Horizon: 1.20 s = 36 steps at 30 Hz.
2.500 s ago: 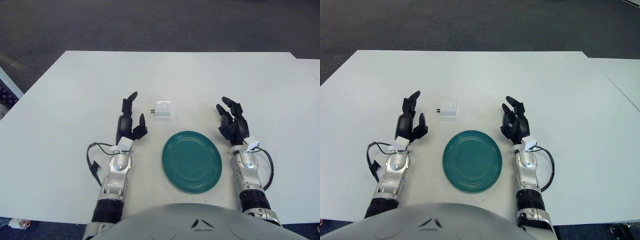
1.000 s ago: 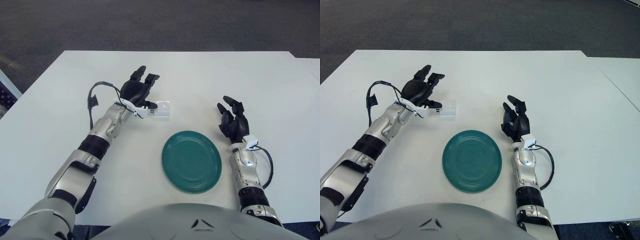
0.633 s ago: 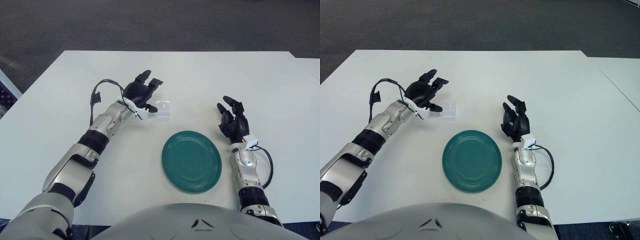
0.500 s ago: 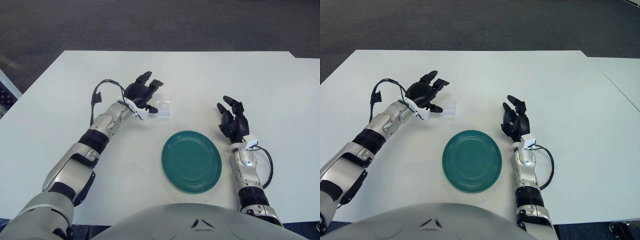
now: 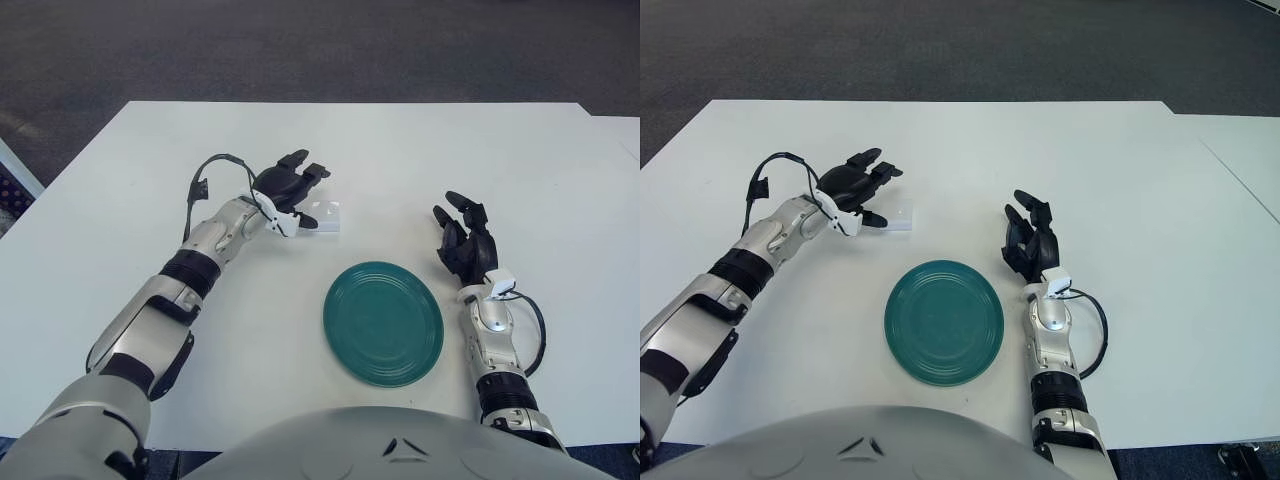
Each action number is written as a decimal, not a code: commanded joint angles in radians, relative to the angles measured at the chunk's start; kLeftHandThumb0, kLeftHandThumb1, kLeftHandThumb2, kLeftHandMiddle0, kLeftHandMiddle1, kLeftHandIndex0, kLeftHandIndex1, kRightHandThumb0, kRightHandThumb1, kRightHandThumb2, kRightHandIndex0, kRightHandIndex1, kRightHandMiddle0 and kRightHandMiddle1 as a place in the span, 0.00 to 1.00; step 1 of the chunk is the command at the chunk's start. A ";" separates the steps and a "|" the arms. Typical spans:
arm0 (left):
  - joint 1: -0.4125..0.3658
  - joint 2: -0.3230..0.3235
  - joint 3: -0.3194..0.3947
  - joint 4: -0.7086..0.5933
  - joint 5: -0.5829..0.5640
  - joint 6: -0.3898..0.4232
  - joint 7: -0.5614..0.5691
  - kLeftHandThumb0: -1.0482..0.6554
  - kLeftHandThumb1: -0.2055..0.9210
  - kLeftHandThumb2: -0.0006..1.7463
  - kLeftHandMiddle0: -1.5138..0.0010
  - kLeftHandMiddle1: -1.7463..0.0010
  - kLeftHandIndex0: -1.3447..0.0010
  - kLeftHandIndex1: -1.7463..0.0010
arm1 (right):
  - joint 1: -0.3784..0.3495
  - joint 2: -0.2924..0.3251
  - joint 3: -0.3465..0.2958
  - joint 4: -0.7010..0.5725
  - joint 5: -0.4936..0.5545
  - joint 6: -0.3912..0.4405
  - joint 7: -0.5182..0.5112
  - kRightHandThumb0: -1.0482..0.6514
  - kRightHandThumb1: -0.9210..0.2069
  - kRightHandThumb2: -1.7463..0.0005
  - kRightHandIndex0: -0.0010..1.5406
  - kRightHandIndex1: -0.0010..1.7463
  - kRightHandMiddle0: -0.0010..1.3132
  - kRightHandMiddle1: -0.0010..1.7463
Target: Put the charger into the plate.
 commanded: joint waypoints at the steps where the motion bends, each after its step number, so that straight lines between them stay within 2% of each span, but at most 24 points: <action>1: -0.036 -0.007 -0.003 0.047 -0.046 -0.015 -0.051 0.00 1.00 0.19 0.96 0.99 1.00 0.60 | 0.096 0.052 0.019 0.164 -0.005 0.020 -0.005 0.15 0.00 0.59 0.27 0.01 0.00 0.48; 13: -0.064 -0.022 -0.004 0.086 -0.136 -0.055 -0.177 0.00 1.00 0.22 0.91 0.98 1.00 0.52 | 0.102 0.054 0.020 0.162 -0.008 0.020 -0.012 0.16 0.00 0.59 0.27 0.01 0.00 0.48; 19: -0.079 -0.029 -0.013 0.104 -0.127 -0.037 -0.196 0.00 1.00 0.23 0.87 0.98 1.00 0.46 | 0.100 0.053 0.021 0.161 -0.010 0.022 -0.014 0.16 0.00 0.59 0.27 0.01 0.00 0.48; 23: -0.111 -0.050 -0.034 0.160 -0.102 -0.005 -0.198 0.00 1.00 0.22 0.83 0.97 0.99 0.43 | 0.101 0.053 0.023 0.159 -0.015 0.025 -0.020 0.17 0.00 0.59 0.28 0.01 0.00 0.47; 31: -0.163 -0.086 -0.085 0.284 -0.068 0.047 -0.194 0.00 1.00 0.20 0.81 0.97 1.00 0.45 | 0.106 0.056 0.026 0.153 -0.014 0.027 -0.019 0.17 0.00 0.59 0.28 0.02 0.00 0.49; 36: -0.174 -0.107 -0.113 0.350 -0.059 0.056 -0.184 0.00 1.00 0.19 0.82 0.98 1.00 0.51 | 0.109 0.058 0.026 0.152 -0.013 0.024 -0.019 0.17 0.00 0.58 0.28 0.01 0.00 0.46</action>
